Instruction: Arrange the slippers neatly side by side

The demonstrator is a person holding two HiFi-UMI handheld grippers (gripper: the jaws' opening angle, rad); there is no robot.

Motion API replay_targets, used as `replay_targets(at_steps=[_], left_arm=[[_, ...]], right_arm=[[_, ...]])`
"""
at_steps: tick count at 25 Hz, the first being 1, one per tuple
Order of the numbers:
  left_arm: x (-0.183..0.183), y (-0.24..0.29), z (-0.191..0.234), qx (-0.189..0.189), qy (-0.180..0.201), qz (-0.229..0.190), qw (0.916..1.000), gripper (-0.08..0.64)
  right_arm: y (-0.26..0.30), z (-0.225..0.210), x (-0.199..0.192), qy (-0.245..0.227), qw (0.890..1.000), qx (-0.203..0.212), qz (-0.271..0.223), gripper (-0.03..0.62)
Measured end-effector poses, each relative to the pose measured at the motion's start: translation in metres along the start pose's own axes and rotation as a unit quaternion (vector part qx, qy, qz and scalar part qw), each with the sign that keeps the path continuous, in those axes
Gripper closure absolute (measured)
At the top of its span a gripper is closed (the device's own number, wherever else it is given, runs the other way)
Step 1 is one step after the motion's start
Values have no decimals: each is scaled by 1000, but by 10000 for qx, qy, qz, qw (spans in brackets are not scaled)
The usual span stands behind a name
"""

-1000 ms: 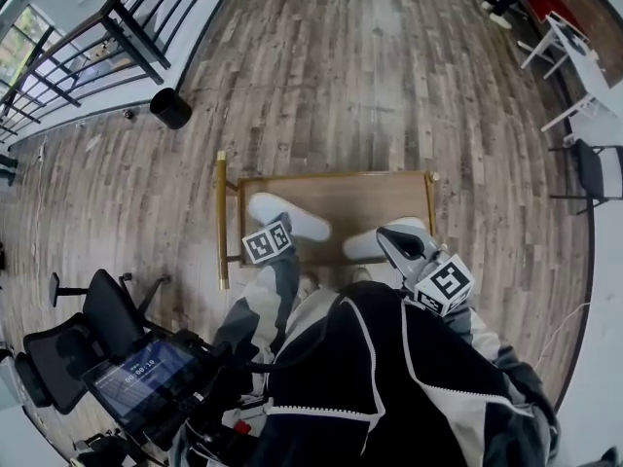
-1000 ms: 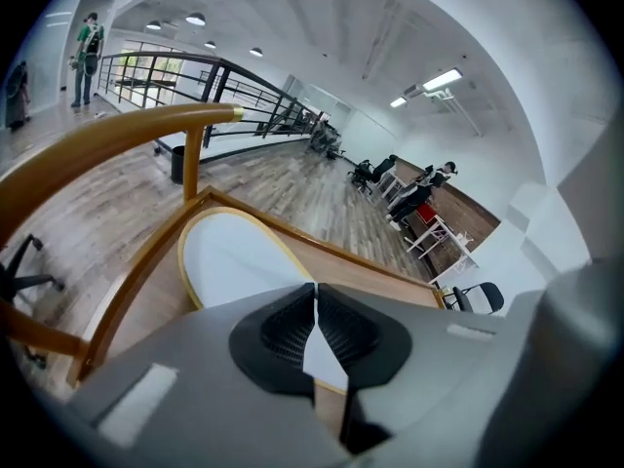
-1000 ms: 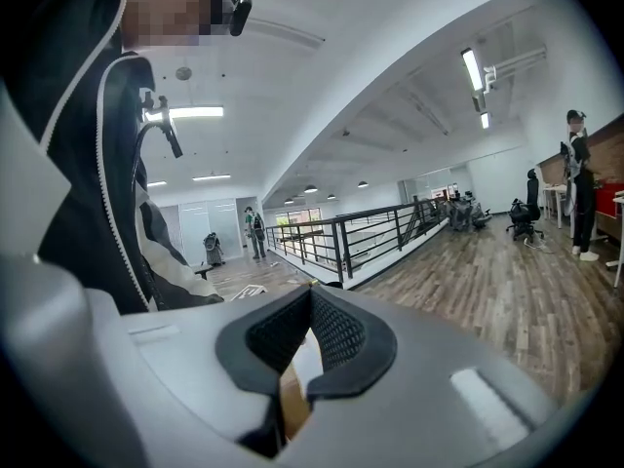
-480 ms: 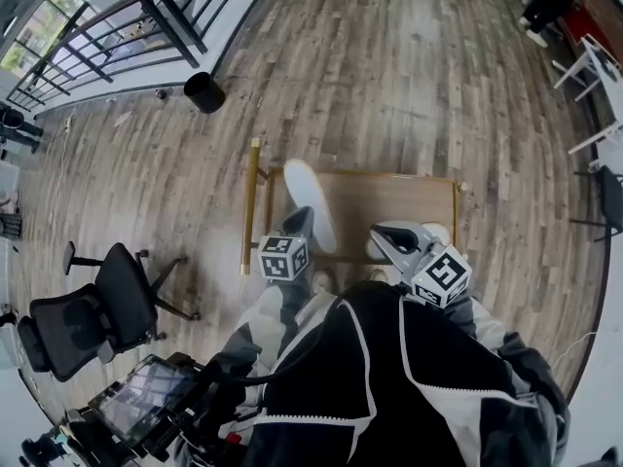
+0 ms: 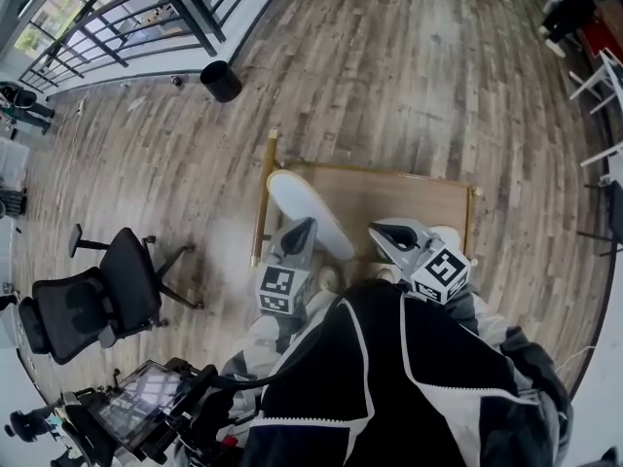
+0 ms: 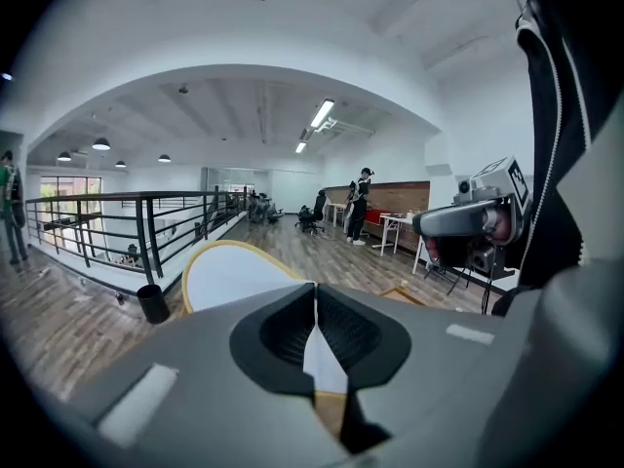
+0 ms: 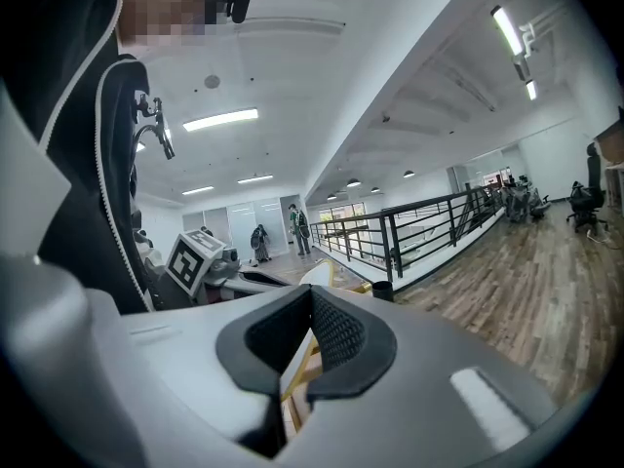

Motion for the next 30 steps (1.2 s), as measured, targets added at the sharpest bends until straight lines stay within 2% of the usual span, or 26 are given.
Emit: replay_targets(at_steps=[5, 11, 14, 19, 24, 30], left_arm=[[-10, -4, -3, -33, 251, 50, 9997, 534], [-9, -3, 1, -64, 175, 127, 9997, 534], [-12, 0, 7, -39, 302, 185, 9994, 534], [-22, 11, 30, -6, 609, 571, 9965, 534], [-35, 26, 57, 23, 955, 1074, 9896, 534], [-57, 54, 72, -65, 780, 1491, 9857, 534]], right_arm=[[0, -1, 1, 9, 10000, -25, 12, 588], [-1, -2, -2, 31, 9999, -128, 27, 588], [-3, -2, -2, 45, 9998, -187, 17, 588], [-10, -2, -5, 97, 9994, -341, 31, 588], [-20, -3, -12, 179, 9982, -572, 48, 588], [-31, -1, -15, 206, 9967, -779, 54, 588]])
Point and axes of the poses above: the fingertips, and each gripper's own axes: y forward along the fingers, z to its left, x out of its top, the point moved 9 cm from there along -y, backward along the fingers, and after that the axes turned 2 degrees about z, right-handed, at the moved point
